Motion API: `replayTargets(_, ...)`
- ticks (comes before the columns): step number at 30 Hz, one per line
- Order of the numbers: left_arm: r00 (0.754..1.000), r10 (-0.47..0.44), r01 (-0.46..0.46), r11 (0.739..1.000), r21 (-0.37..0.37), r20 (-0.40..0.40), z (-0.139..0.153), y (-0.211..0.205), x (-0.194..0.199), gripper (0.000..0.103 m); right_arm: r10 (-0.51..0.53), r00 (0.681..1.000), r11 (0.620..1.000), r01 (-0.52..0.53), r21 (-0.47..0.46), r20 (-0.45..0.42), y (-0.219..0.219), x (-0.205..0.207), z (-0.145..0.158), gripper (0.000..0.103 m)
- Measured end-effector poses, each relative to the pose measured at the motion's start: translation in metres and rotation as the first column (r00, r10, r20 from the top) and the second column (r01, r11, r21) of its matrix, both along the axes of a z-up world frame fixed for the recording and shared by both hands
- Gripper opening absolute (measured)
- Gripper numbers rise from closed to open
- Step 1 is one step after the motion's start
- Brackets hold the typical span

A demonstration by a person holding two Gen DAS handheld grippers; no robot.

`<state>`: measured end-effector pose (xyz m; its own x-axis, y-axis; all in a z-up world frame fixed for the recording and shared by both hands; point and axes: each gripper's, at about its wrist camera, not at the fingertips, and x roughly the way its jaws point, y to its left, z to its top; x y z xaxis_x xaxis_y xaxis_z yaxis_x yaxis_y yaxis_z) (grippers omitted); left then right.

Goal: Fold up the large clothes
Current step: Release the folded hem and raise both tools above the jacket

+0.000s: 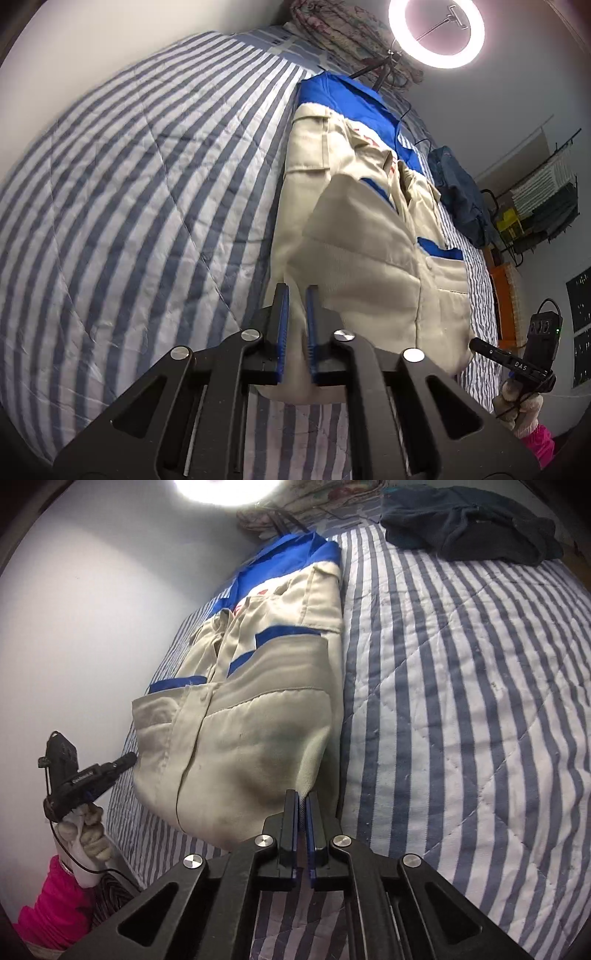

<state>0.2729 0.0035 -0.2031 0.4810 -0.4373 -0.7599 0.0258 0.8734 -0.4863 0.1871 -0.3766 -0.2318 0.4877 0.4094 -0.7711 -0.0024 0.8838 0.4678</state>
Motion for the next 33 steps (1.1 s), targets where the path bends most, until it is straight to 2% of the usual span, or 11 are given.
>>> replayTargets(1,1.000,-0.016,0.016,1.000,-0.016,-0.011,0.001,0.002,0.002,0.027,0.007,1.000,1.000,-0.006,-0.018,0.008,0.000,0.000,0.003,0.002)
replayTargets(6,1.000,-0.024,0.024,1.000,-0.021,-0.009,0.004,0.000,-0.002,0.028,0.006,0.999,0.991,-0.001,-0.134,0.039,0.012,0.005,0.018,0.010)
replayTargets(9,0.997,-0.056,0.054,0.998,0.036,0.055,0.014,-0.012,-0.010,0.028,-0.015,0.996,0.968,0.036,-0.247,0.086,0.019,0.005,0.029,0.014)
replayTargets(14,0.981,-0.121,0.093,0.980,0.176,0.154,0.025,-0.052,0.002,0.028,0.104,0.963,0.961,-0.034,-0.273,0.247,0.057,0.008,0.047,0.029)
replayTargets(18,0.989,-0.084,0.049,0.962,0.269,0.122,0.001,-0.066,0.029,0.028,0.154,0.966,0.946,-0.083,-0.313,0.209,0.084,0.034,0.032,0.029)
replayTargets(20,0.999,-0.046,0.043,0.971,0.234,0.010,-0.028,-0.061,0.043,0.037,0.139,0.981,0.941,-0.087,-0.327,0.138,0.085,0.055,0.013,0.028)
replayTargets(21,0.999,-0.032,0.026,0.980,0.196,0.031,-0.034,-0.055,0.043,0.039,0.140,0.986,0.933,-0.100,-0.345,0.093,0.085,0.065,0.001,0.025)
replayTargets(24,0.998,-0.048,0.039,0.966,0.256,0.027,-0.035,-0.056,0.045,0.055,0.135,0.989,0.928,-0.102,-0.358,0.066,0.087,0.075,-0.011,0.027)
replayTargets(26,1.000,-0.026,0.023,0.975,0.220,0.013,-0.031,-0.049,0.043,0.053,0.130,0.991,0.923,-0.106,-0.371,0.040,0.090,0.078,-0.006,0.028)
replayTargets(28,0.999,-0.022,0.012,0.968,0.250,0.035,-0.020,-0.047,0.032,0.048,0.117,0.992,0.922,-0.092,-0.376,0.044,0.090,0.074,0.004,0.030)
replayTargets(33,0.991,-0.061,0.034,0.974,0.223,0.119,0.027,-0.045,0.001,0.047,0.084,0.987,0.923,-0.024,-0.385,0.140,0.090,0.041,0.050,0.041)
